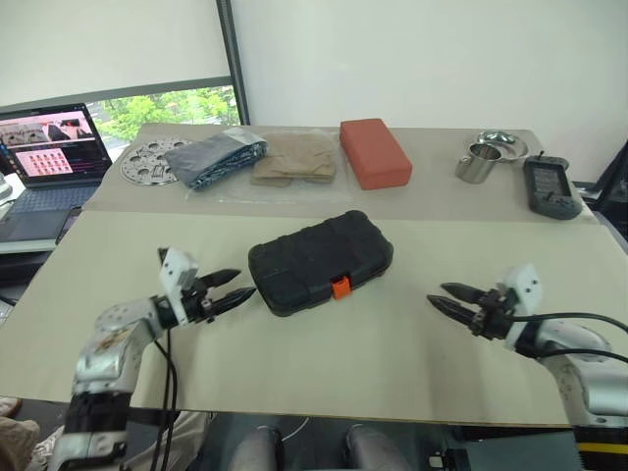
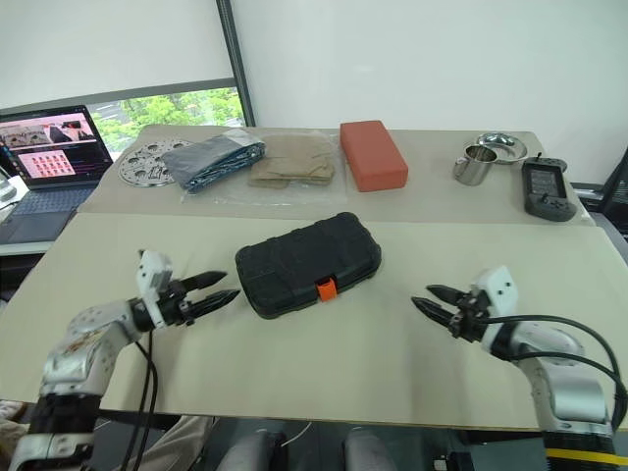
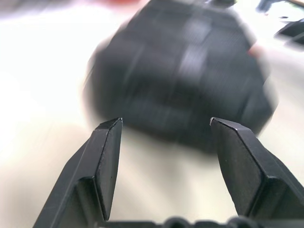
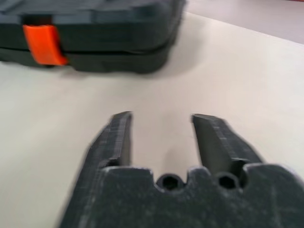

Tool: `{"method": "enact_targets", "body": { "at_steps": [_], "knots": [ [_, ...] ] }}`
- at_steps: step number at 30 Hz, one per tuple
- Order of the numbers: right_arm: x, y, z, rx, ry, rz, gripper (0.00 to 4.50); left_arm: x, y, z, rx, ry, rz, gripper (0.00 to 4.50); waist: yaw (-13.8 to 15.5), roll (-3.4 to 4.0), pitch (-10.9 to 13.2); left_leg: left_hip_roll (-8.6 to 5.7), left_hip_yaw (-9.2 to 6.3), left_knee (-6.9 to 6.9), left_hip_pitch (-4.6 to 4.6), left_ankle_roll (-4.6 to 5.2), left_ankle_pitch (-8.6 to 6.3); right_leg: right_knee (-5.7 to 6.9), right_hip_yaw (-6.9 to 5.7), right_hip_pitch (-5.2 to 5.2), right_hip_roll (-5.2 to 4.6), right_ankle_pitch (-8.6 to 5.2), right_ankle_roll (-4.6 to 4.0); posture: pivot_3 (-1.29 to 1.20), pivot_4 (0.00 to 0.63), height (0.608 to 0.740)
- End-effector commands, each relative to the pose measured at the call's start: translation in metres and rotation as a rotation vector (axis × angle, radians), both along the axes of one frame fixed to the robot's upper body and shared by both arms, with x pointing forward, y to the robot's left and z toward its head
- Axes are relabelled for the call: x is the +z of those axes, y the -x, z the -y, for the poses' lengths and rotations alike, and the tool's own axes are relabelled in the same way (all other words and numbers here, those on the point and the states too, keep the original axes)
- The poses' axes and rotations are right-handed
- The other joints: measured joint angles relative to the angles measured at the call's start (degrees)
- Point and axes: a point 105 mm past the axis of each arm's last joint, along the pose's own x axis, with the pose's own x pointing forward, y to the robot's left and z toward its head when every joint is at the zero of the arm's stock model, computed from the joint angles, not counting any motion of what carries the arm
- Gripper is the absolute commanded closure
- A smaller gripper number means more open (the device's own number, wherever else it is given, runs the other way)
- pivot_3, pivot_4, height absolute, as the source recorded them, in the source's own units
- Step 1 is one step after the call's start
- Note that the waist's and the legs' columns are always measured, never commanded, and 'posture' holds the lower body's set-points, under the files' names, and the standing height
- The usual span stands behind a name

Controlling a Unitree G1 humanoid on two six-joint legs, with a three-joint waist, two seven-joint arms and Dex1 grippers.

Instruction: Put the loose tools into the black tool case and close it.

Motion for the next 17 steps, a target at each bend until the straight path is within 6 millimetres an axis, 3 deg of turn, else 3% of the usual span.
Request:
{"method": "enact_targets", "body": {
  "at_steps": [1, 2, 5, 10, 17],
  "knots": [
    [0.016, -0.002, 0.011, 0.040, -0.002, 0.079, 0.33, 0.012, 0.004, -0.010, 0.040, -0.048, 0.055, 1.34, 0.48, 0.04, 0.03, -0.01, 0.01, 0.00, -0.01, 0.00, 0.00, -0.03, -0.02, 0.00, -0.07, 0.00, -0.01, 0.00, 0.150, 0.740],
    [0.015, -0.002, 0.014, 0.039, 0.010, 0.081, 0.04, 0.008, 0.007, -0.012, 0.042, -0.057, 0.039, 1.34, 0.73, 0.09, 0.06, -0.02, 0.04, 0.00, 0.00, 0.00, 0.00, -0.03, -0.02, 0.00, -0.16, 0.01, -0.01, 0.00, 0.150, 0.740],
    [0.012, -0.006, 0.020, 0.023, 0.044, 0.097, 0.04, 0.000, 0.010, -0.016, 0.062, -0.073, 0.007, 1.34, 0.97, 0.15, 0.07, -0.10, 0.26, -0.03, 0.04, 0.00, 0.00, -0.04, -0.13, 0.00, -0.43, 0.01, -0.03, 0.00, 0.150, 0.740],
    [0.011, -0.007, 0.023, 0.016, 0.043, 0.112, 0.00, -0.004, 0.006, -0.020, 0.086, -0.134, 0.039, 0.01, 0.98, 0.17, 0.05, -0.13, 0.31, -0.04, 0.00, 0.00, 0.00, -0.09, -0.22, 0.00, -0.49, 0.02, -0.05, 0.00, 0.150, 0.740],
    [0.008, -0.002, 0.024, 0.003, 0.052, 0.115, 0.00, -0.007, 0.001, -0.017, 0.073, -0.193, 0.084, 0.01, 0.84, 0.18, 0.05, -0.11, 0.33, -0.08, 0.04, 0.00, 0.00, -0.07, -0.22, 0.01, -0.49, 0.04, -0.07, 0.00, 0.150, 0.740]
  ]
}}
